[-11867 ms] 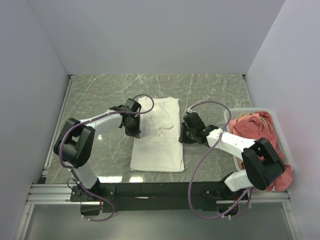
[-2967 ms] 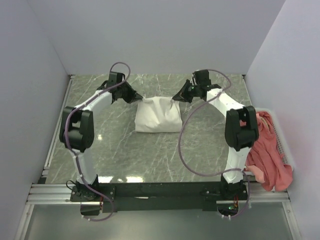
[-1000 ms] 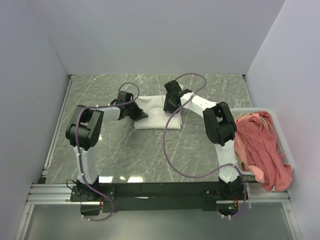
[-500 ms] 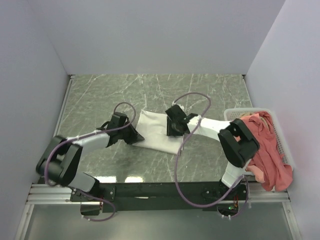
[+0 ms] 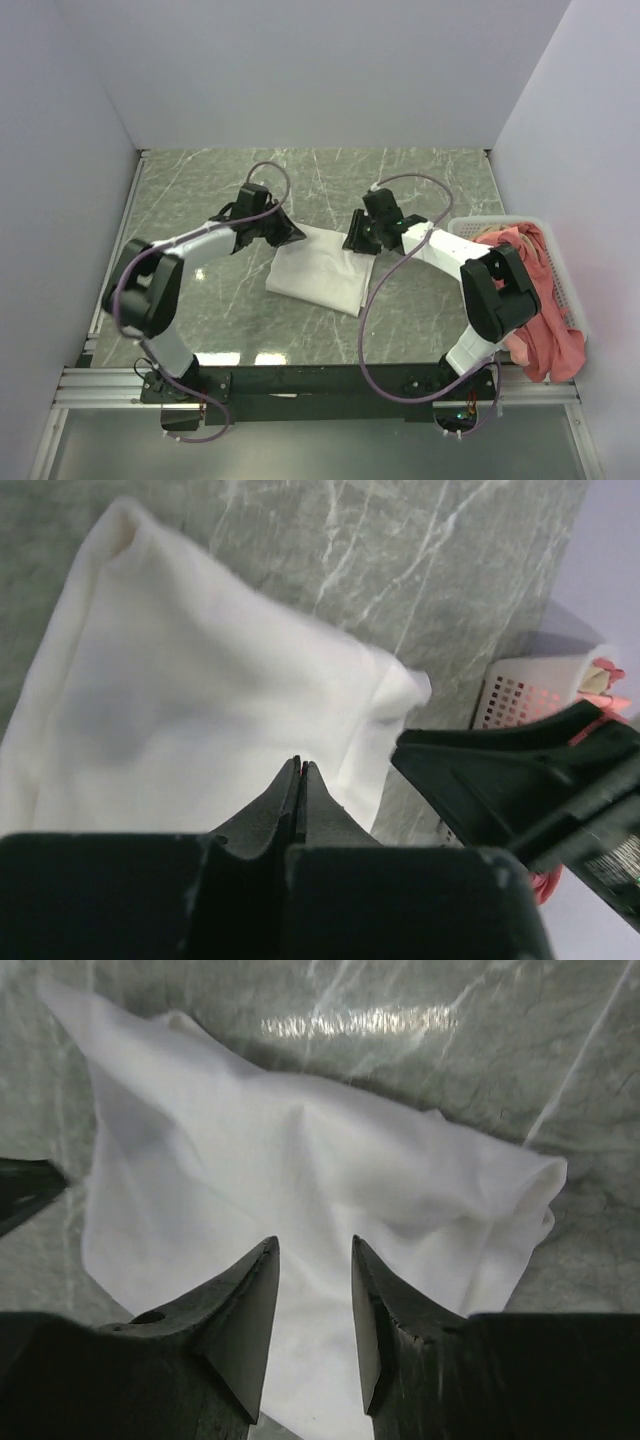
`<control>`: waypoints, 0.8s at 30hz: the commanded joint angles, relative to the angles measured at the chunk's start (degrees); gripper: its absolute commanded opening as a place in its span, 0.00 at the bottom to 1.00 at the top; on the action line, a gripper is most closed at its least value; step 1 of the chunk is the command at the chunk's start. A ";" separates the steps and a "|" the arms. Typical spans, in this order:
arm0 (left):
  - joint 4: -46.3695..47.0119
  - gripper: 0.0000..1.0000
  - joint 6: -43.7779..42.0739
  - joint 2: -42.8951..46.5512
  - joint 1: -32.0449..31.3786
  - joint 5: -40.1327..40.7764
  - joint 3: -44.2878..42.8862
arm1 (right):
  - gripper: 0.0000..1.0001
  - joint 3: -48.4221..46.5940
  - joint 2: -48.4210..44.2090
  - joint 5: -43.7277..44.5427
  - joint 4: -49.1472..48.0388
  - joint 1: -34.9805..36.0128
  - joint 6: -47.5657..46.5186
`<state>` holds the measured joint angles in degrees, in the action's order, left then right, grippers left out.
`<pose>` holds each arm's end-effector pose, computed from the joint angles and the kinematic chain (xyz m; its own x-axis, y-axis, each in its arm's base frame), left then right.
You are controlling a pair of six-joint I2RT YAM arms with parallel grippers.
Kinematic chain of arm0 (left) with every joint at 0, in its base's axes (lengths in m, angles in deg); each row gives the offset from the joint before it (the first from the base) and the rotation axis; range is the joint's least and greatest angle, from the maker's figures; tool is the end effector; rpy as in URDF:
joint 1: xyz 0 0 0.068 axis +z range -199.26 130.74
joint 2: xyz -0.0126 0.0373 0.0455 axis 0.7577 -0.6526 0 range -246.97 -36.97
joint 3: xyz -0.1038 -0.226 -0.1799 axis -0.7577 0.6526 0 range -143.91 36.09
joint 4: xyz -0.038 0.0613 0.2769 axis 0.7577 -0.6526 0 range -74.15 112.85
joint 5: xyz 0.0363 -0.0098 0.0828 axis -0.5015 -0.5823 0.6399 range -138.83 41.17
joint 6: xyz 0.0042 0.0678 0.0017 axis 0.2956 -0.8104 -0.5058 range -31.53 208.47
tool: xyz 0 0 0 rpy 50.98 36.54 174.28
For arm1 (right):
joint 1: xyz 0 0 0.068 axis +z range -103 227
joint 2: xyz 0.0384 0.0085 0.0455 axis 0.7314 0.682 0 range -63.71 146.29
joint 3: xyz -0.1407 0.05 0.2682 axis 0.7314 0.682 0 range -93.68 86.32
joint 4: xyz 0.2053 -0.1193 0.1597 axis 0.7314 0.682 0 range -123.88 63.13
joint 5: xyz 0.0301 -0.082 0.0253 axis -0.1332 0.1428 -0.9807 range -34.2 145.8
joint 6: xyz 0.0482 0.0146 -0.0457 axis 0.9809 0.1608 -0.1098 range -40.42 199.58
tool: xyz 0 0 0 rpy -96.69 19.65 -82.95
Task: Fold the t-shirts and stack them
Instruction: Fold the tshirt
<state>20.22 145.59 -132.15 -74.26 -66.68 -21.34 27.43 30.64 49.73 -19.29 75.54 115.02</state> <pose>0.3501 -0.1818 0.2112 -0.8342 -0.4931 -0.2470 -0.1598 0.6447 -0.7475 0.3318 0.1870 0.2050 -0.8586 0.1894 -0.4763 -0.0451 0.8977 0.4383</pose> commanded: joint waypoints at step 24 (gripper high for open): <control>-1.50 0.06 -3.77 -21.20 7.41 -2.98 -18.60 | 0.39 -2.28 9.02 -12.66 -5.28 -17.98 3.76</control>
<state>18.62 142.60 -155.84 -68.38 -68.89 -38.69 27.01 41.63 36.16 -27.15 58.73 119.74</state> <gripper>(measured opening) 0.052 0.391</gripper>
